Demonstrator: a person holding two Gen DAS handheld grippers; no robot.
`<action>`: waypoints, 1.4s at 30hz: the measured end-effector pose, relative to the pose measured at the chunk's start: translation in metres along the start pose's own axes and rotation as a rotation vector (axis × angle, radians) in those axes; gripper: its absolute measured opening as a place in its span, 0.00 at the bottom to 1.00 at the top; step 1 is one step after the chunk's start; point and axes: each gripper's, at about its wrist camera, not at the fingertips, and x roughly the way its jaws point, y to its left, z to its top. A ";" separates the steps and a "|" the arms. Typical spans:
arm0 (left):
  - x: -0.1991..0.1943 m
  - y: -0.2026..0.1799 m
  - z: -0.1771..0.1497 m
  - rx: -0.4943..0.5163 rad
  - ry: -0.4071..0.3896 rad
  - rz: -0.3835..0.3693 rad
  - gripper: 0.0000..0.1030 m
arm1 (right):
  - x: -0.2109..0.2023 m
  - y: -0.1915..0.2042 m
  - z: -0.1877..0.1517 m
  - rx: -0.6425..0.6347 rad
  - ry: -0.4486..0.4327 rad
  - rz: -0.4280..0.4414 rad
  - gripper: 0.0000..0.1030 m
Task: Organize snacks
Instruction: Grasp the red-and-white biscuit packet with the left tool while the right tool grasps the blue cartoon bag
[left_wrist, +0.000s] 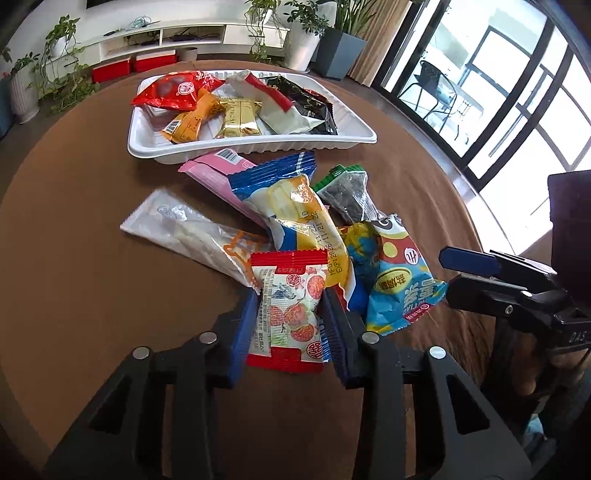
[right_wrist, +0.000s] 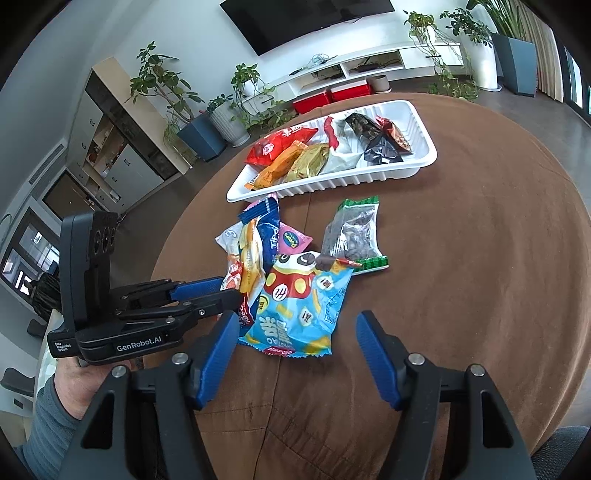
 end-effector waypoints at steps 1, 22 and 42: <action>0.000 0.001 -0.001 -0.007 -0.001 -0.002 0.32 | 0.000 0.000 0.000 0.000 0.001 0.001 0.68; 0.000 0.004 -0.023 -0.027 0.020 -0.018 0.30 | 0.008 0.007 0.006 -0.019 0.045 -0.022 0.67; -0.016 0.006 -0.039 -0.066 -0.027 -0.019 0.30 | 0.046 -0.002 0.015 -0.028 0.145 -0.067 0.44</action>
